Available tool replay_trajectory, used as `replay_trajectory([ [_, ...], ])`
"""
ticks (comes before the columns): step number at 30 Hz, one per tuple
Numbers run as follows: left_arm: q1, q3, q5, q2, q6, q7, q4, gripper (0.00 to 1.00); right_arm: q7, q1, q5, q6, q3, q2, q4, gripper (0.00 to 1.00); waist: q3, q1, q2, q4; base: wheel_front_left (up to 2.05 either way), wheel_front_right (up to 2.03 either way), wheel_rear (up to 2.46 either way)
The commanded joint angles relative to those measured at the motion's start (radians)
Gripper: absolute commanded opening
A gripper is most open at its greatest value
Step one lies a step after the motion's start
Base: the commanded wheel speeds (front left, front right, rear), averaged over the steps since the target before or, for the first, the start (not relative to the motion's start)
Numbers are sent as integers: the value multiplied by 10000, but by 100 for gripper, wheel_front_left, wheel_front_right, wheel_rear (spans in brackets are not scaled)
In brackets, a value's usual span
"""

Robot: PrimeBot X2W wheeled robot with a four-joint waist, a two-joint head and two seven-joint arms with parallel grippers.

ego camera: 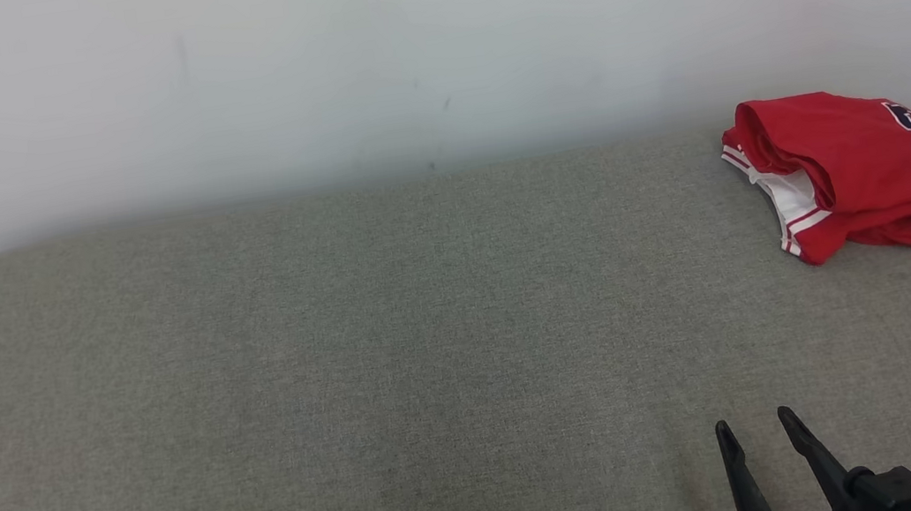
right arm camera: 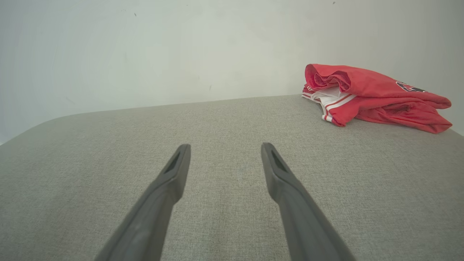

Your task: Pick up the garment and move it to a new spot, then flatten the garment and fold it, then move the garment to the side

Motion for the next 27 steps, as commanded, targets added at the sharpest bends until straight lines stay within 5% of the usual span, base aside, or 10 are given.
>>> replay_trajectory([
  [1, 168, -38, 87, -10, -7, -28, 13, 100, -10, 101, 25, -20, -23, 23, 16, 100, 2, 0, 0, -7, 0, 0, 0],
  [11, 188, -106, 124, -10, 16, -28, 143, 100, -10, 71, 50, -20, -19, 24, -28, 100, -10, 0, 0, -38, 0, 0, 0],
  [12, 41, -117, 121, 0, 11, 0, 150, 0, 0, 5, 2, 0, -15, 0, -12, 0, -11, 0, 0, -38, 0, 0, 0],
  [17, 9, -122, 0, -23, 4, 63, 580, 0, 46, 150, 110, 0, -8, 0, 352, 0, -10, 1, 0, -43, 0, 0, 0],
  [27, -350, 45, -2106, -19, -168, 598, 646, 0, 534, -97, 2156, -2, -176, -19, 298, 0, 12, 1, 0, -76, 0, 0, 0],
])
